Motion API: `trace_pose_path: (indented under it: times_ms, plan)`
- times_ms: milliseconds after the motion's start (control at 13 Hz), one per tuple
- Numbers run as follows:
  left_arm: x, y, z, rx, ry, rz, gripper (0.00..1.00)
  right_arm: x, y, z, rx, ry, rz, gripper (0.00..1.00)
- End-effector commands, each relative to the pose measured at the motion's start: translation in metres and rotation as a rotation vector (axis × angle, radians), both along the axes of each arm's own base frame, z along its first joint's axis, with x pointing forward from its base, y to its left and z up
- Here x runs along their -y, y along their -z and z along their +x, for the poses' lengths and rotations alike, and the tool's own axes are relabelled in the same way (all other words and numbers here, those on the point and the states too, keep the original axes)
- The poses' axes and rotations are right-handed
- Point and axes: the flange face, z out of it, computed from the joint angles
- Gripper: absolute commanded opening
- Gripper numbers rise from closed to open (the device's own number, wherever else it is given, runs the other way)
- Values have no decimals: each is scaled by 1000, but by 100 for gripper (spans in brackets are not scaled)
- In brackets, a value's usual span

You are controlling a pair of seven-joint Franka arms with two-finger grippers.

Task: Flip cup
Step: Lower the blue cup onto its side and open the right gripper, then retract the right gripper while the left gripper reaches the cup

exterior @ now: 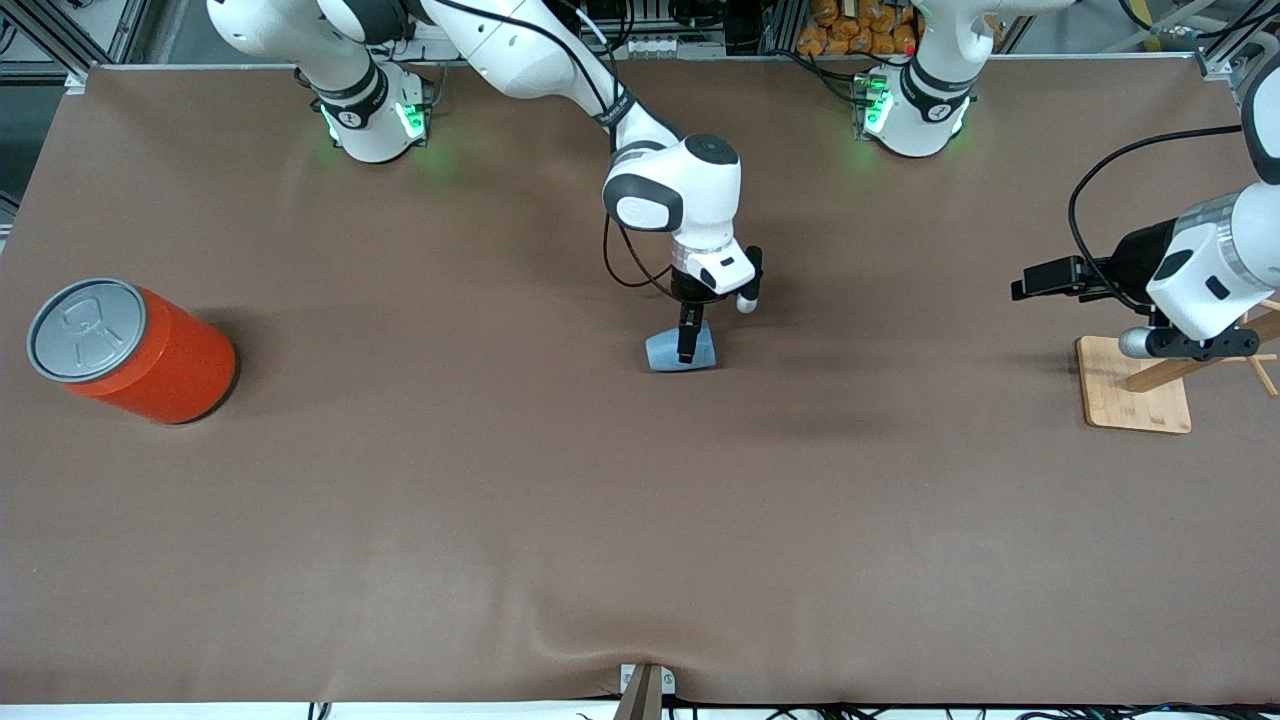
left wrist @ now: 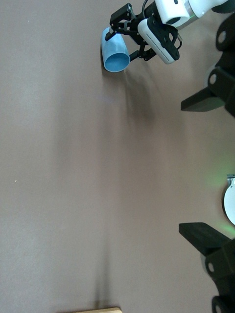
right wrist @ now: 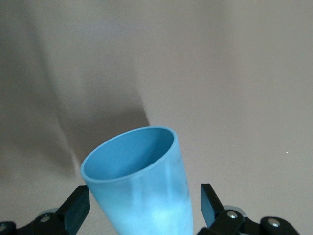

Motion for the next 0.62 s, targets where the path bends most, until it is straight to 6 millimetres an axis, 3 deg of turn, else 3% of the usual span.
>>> trace_pose_path:
  times_ms: [0, 386, 540]
  plan:
    - [0, -3, 3, -4, -10, -19, 100, 1, -29, 3, -33, 83, 12, 100]
    - [5, -2, 3, -7, -15, -51, 100, 13, -91, 14, -122, 229, 37, 100]
    - [13, 14, 8, -30, -30, -117, 100, 37, -125, 36, -145, 304, 43, 100]
